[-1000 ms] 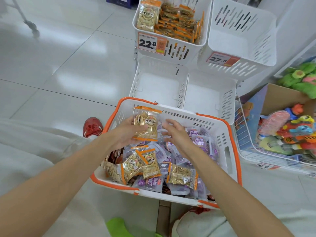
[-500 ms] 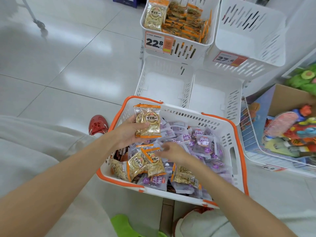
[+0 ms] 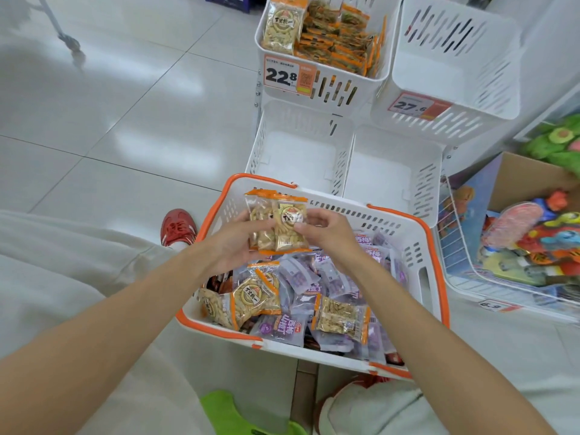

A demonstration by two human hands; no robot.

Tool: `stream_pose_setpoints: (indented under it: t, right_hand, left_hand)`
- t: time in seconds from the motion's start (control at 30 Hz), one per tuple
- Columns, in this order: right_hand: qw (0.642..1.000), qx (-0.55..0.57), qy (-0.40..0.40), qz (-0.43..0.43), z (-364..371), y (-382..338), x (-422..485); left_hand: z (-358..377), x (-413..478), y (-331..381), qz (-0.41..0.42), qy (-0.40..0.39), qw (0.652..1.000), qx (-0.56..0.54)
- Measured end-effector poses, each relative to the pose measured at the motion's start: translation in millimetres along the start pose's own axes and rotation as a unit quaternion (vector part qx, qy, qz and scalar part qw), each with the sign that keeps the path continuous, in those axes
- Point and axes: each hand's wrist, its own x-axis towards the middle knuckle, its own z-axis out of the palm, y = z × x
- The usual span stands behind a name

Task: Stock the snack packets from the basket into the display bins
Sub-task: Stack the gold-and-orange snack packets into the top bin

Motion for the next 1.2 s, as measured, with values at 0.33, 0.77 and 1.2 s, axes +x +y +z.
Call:
stream_pose_setpoints:
  t: [0.33, 0.77, 1.2]
  right_hand:
    - [0.97, -0.179, -0.15, 0.068, 43, 47, -9]
    - [0.94, -0.285, -0.183, 0.036, 61, 73, -8]
    - [0.998, 0.069, 0.004, 0.006, 22, -40, 16]
  left_hand:
    - [-36, -5, 3, 0.058, 0.083, 0.993, 0.067]
    - [-59, -9, 0, 0.072, 0.134, 0.985, 0.086]
    - [0, -6, 27, 0.128, 0.052, 0.99, 0.036]
